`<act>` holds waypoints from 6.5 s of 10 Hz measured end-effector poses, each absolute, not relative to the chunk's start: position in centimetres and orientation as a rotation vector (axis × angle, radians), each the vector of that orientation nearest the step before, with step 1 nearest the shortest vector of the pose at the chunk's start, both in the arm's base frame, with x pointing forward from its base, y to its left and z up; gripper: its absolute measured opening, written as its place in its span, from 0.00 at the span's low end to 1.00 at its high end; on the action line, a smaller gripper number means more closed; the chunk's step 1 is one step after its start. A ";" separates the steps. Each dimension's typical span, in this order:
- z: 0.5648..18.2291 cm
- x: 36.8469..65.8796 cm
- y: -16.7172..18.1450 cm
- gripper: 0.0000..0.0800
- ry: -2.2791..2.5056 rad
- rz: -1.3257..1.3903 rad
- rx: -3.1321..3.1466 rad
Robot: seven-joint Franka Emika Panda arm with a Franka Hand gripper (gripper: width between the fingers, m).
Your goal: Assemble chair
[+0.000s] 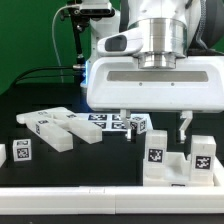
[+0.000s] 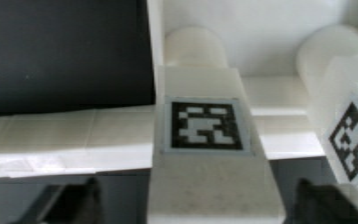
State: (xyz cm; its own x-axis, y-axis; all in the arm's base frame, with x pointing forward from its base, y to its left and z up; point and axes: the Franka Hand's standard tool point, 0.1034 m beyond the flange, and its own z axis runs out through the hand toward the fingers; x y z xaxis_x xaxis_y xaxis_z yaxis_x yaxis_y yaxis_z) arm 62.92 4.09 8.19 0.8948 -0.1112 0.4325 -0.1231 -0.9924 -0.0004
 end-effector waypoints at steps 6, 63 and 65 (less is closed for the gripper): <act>8.3 63.1 3.3 0.81 -0.292 0.075 3.143; 7.6 65.0 4.6 0.36 -0.825 0.026 3.130; 7.5 65.1 4.6 0.36 -1.284 0.021 2.975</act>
Offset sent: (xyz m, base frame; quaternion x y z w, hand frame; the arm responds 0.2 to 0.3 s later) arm 0.0065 0.0013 -0.0034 0.0009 -0.2280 0.0619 0.9717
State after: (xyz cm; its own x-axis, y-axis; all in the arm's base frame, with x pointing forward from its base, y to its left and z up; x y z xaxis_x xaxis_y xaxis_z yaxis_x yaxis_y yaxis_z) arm 65.11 4.57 7.50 0.6866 -0.7265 -0.0273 -0.7252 -0.6818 -0.0962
